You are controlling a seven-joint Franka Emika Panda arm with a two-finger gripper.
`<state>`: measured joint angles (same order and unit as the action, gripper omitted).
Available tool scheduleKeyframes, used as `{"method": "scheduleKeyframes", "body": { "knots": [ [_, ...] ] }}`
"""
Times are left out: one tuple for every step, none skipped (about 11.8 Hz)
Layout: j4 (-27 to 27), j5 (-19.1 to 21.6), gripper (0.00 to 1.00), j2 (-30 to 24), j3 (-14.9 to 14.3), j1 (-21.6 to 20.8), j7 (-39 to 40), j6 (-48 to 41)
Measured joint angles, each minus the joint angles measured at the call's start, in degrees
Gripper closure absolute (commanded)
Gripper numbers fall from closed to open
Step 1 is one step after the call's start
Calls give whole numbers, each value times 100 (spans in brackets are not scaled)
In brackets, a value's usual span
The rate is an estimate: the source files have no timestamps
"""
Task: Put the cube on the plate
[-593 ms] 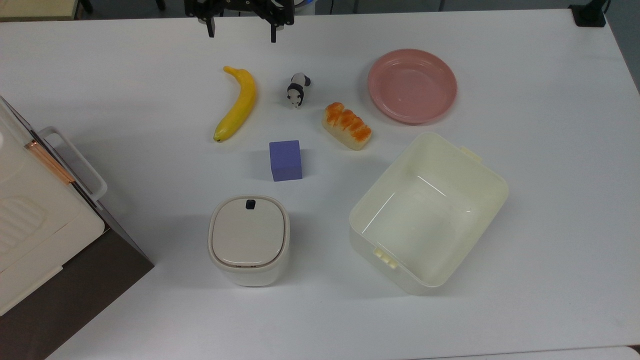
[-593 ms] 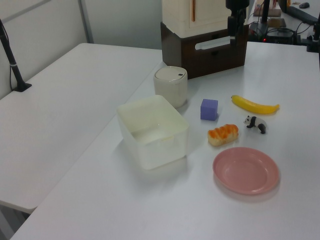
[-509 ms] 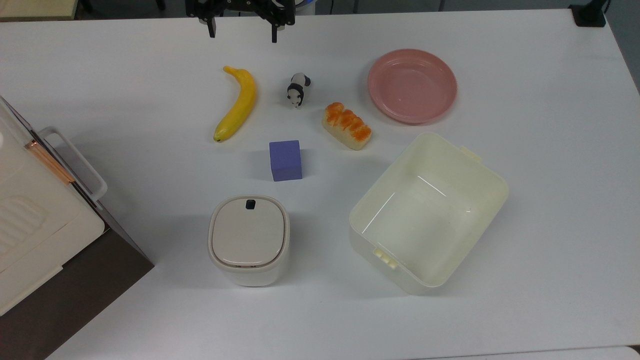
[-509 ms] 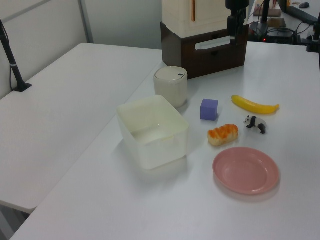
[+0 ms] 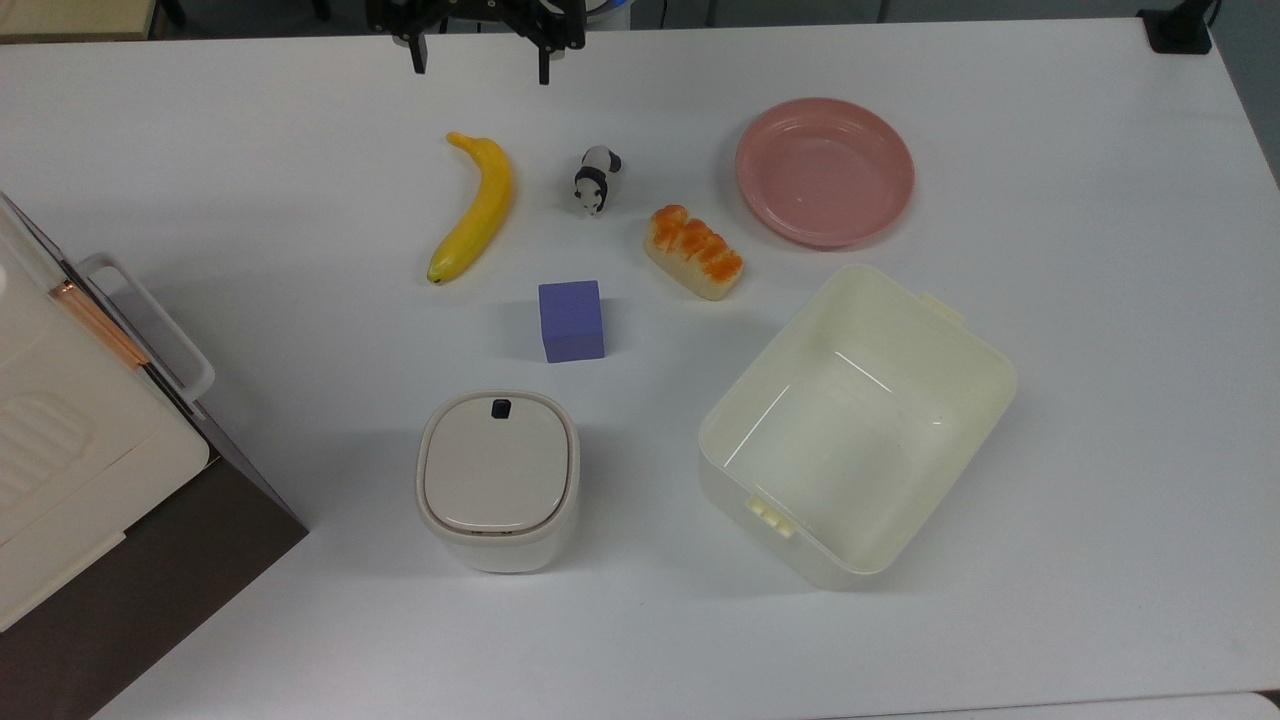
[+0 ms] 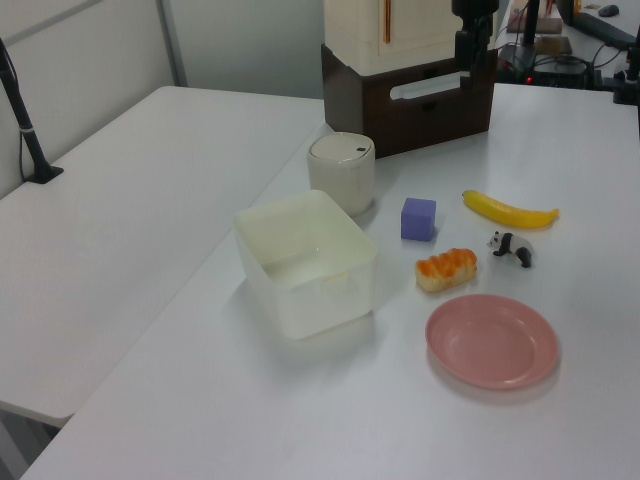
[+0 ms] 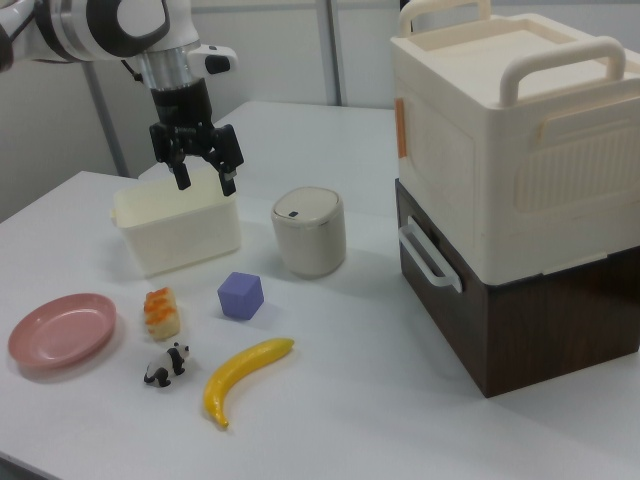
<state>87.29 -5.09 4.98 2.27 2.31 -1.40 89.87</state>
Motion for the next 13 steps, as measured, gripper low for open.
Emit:
{"method": "scheduleKeyframes", "body": {
  "knots": [
    [0, 0, 0, 0, 0, 0, 0, 0],
    [0, 0, 0, 0, 0, 0, 0, 0],
    [0, 0, 0, 0, 0, 3, -1, 0],
    [0, 0, 0, -1, -1, 10, -1, 0],
    [0, 0, 0, -1, -1, 18, -1, 0],
    [0, 0, 0, -1, -2, 30, 0, 0],
    [1, 0, 0, 1, -5, 42, 0, 0],
    [26, 0, 0, 8, -15, 52, 0, 24],
    [79, 0, 0, 26, -23, 62, 0, 133],
    [157, 0, 0, 46, -33, 74, 0, 242],
    [276, 0, 0, 57, -38, 101, 0, 385],
    [445, 0, 0, 68, -41, 143, 0, 605],
    [629, 0, 0, 78, -46, 171, 1, 824]
  ]
}}
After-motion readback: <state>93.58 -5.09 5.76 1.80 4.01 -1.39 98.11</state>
